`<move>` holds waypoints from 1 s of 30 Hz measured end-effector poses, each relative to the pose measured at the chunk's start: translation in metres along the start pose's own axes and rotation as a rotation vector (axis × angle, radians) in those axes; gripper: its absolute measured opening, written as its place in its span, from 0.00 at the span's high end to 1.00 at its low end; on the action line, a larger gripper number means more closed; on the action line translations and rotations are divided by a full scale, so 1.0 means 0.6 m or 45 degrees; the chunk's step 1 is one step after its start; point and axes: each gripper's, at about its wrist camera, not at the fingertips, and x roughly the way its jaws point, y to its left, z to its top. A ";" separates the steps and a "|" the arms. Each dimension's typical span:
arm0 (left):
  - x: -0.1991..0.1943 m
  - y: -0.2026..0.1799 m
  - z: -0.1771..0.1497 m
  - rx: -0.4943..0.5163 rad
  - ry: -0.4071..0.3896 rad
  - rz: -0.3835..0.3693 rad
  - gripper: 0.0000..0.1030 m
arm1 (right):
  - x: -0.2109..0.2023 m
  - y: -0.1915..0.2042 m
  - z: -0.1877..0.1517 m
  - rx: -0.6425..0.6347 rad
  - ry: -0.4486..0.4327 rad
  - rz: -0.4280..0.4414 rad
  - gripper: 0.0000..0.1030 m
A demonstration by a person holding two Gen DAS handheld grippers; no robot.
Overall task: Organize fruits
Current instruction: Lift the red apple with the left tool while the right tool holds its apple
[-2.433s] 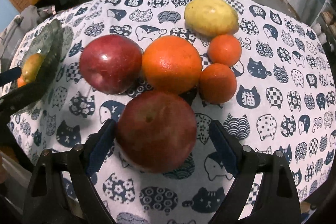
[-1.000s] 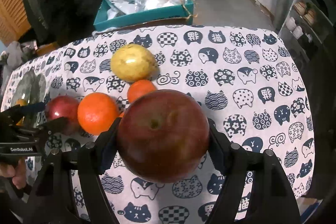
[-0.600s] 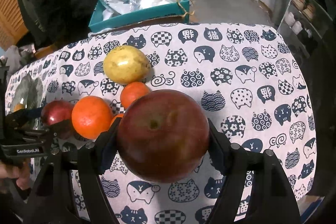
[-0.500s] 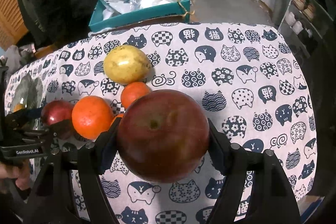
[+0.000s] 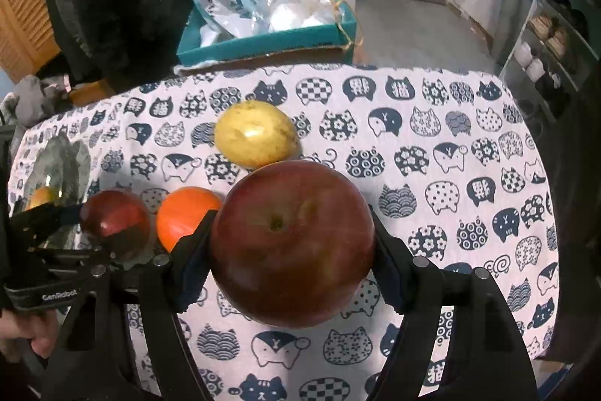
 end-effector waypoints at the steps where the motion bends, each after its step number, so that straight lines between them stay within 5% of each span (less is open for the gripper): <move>1: -0.007 0.001 0.000 -0.002 -0.011 0.000 0.25 | -0.003 0.003 0.002 -0.004 -0.006 0.000 0.28; 30: -0.235 0.061 -0.009 -0.097 -0.388 0.108 0.25 | -0.131 0.147 0.060 -0.192 -0.244 0.068 0.28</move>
